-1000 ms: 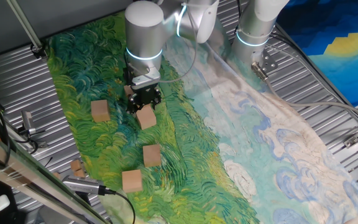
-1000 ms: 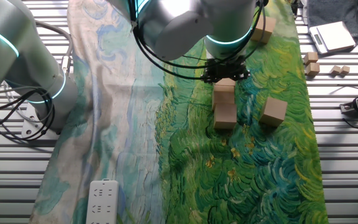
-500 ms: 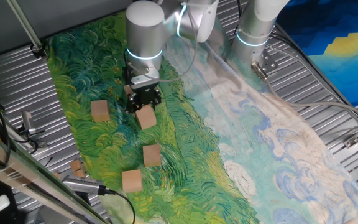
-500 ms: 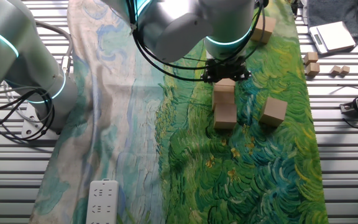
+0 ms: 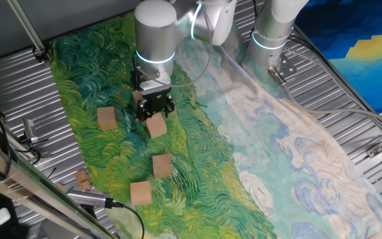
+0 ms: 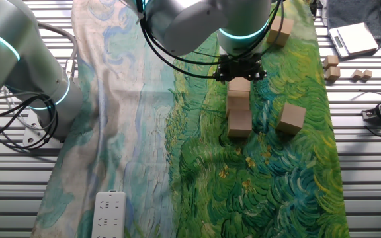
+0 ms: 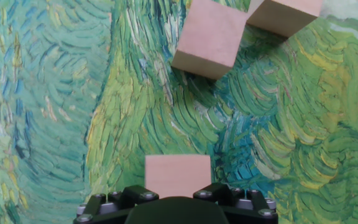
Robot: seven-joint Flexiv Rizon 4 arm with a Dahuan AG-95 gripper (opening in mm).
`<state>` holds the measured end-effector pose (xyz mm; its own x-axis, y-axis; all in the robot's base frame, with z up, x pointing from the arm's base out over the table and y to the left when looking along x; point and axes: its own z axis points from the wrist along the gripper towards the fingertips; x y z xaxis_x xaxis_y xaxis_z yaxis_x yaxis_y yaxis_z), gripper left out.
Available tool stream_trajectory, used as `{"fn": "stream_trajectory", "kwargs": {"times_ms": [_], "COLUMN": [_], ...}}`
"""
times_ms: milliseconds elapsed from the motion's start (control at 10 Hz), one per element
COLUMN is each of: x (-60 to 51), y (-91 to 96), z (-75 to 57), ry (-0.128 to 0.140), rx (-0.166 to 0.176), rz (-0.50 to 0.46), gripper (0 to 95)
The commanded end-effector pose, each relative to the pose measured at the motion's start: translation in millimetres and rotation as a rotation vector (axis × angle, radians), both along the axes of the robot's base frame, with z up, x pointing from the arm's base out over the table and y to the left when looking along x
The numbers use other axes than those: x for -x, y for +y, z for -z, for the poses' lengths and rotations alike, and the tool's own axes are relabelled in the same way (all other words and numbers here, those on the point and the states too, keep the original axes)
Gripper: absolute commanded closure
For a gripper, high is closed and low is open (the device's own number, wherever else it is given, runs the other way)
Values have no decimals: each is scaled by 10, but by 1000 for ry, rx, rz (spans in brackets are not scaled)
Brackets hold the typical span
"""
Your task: Stack the blocks into a pyramid shape
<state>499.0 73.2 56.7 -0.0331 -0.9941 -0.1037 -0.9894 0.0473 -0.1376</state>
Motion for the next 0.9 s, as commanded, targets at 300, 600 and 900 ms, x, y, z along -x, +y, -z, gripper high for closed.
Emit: {"fn": "stream_trajectory", "kwargs": {"times_ms": [300, 600, 900], "x": [-16, 26, 94], "y": [-4, 8, 17], "z": [22, 76, 104], "ry": [-9, -14, -15], "rx": [8, -18, -23], "rz": [-12, 0, 1], "gripper": [190, 190, 190]}}
